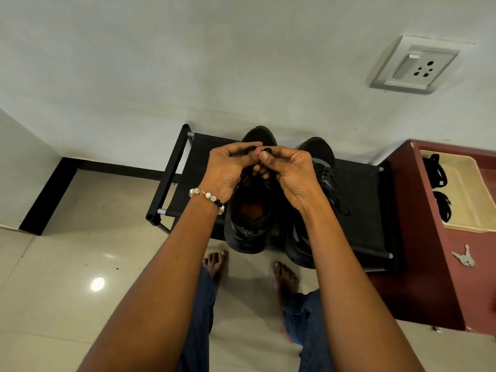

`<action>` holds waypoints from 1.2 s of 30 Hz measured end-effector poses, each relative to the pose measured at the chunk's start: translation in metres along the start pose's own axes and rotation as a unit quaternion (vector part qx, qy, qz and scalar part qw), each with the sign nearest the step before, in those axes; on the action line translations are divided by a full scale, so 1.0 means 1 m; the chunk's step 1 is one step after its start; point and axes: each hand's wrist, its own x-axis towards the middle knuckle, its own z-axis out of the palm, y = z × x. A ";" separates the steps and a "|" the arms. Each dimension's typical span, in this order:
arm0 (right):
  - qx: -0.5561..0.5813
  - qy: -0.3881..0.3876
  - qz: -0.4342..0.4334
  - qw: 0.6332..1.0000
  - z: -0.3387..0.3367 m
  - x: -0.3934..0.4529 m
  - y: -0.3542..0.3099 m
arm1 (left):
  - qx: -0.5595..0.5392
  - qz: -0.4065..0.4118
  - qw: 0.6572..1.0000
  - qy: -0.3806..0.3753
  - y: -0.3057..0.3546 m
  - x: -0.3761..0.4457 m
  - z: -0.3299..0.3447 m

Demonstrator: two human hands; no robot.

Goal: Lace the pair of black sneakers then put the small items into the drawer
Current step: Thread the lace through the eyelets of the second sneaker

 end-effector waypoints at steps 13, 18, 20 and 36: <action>0.025 0.150 0.014 0.988 0.014 0.004 0.010 | 0.340 0.221 0.909 0.092 -0.003 0.002 0.007; -0.005 0.174 0.043 0.984 0.014 0.007 0.012 | 0.439 0.355 0.825 0.041 -0.002 0.000 0.003; 0.013 0.170 0.054 0.984 0.015 0.005 0.009 | 0.481 0.410 0.775 0.014 -0.003 0.001 0.000; -0.303 0.022 -0.034 0.952 -0.005 0.003 -0.011 | 0.465 0.182 0.865 -0.038 0.011 0.010 -0.011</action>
